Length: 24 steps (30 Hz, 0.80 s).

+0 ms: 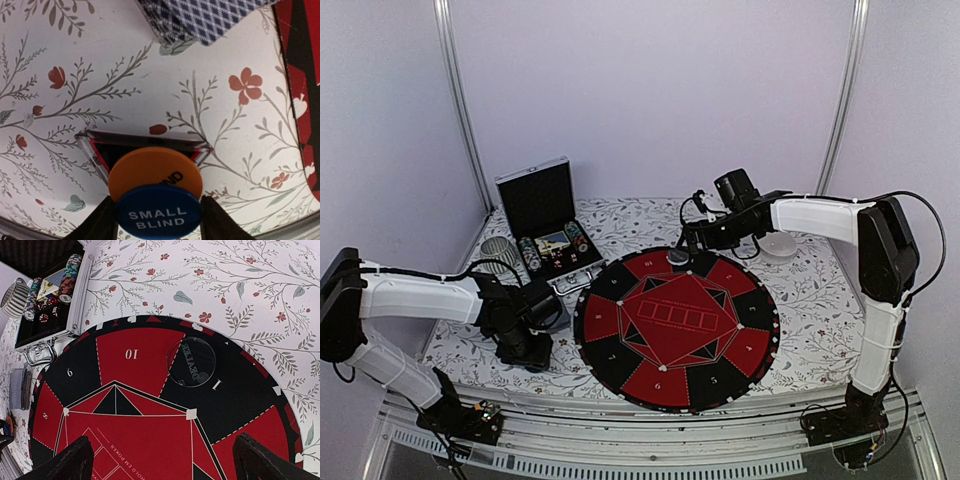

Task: Distribute texas hold em gaming equipment
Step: Pick up the small blind button from the center of the board.

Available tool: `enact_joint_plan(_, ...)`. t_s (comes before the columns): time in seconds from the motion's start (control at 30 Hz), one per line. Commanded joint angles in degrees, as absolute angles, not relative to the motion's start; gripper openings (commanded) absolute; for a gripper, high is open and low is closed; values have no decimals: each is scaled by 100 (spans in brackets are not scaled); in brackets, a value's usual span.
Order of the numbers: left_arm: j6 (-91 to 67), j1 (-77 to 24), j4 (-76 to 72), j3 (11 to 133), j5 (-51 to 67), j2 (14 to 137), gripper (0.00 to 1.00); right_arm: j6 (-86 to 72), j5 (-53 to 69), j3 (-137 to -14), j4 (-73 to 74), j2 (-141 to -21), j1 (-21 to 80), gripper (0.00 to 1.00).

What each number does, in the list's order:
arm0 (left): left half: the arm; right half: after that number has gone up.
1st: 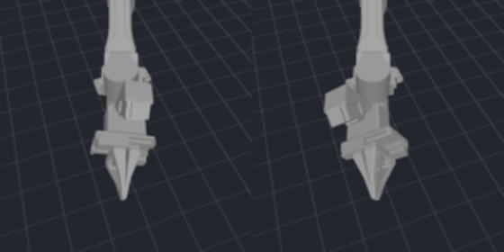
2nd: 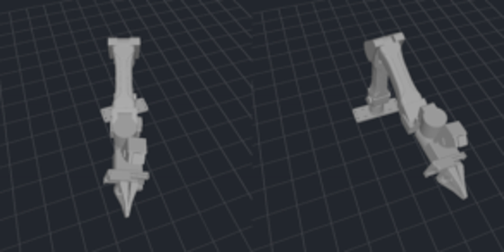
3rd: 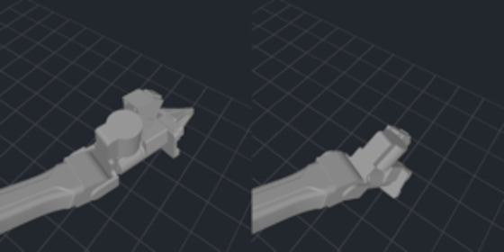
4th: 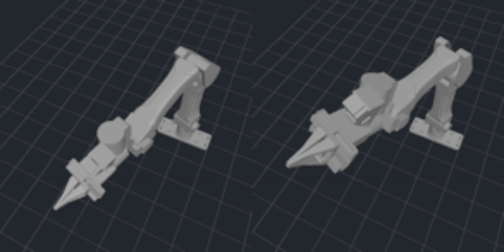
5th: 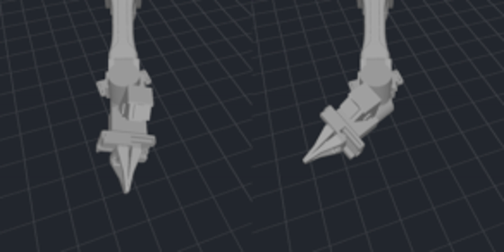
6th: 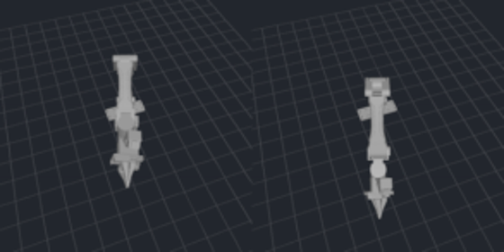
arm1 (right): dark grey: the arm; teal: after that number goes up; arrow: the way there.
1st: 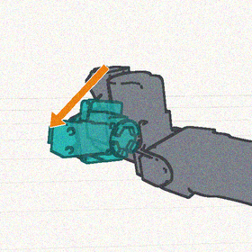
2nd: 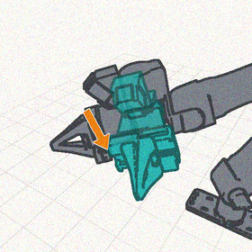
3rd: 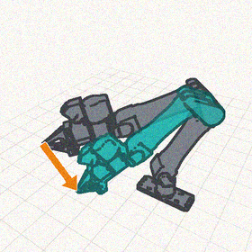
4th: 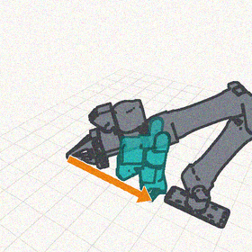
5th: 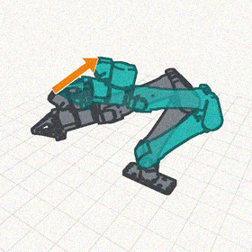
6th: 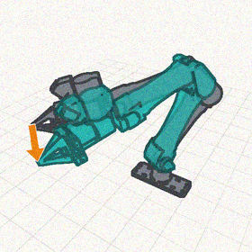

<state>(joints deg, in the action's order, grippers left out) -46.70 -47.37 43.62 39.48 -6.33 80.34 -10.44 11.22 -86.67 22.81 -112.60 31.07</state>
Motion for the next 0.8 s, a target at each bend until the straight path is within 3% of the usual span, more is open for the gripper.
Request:
enact_joint_plan(0.0,-4610,-4711,4409,3995,-474,7937,59,-985,1101,-8668,2316,-11282,3098,99)
enact_joint_plan(0.1,-4588,-4706,4441,3990,-494,7944,63,-991,1110,-8690,2317,-11298,3094,99)
enact_joint_plan(0.37,-4605,-4711,4534,3976,-500,7880,55,-984,1122,-8719,2329,-11290,3094,99)
enact_joint_plan(0.6,-4607,-4709,4636,3933,-501,7785,56,-988,1127,-8719,2334,-11294,3095,99)
enact_joint_plan(0.77,-4588,-4709,4637,3938,-474,7778,48,-985,1127,-8732,2338,-11295,3095,99)
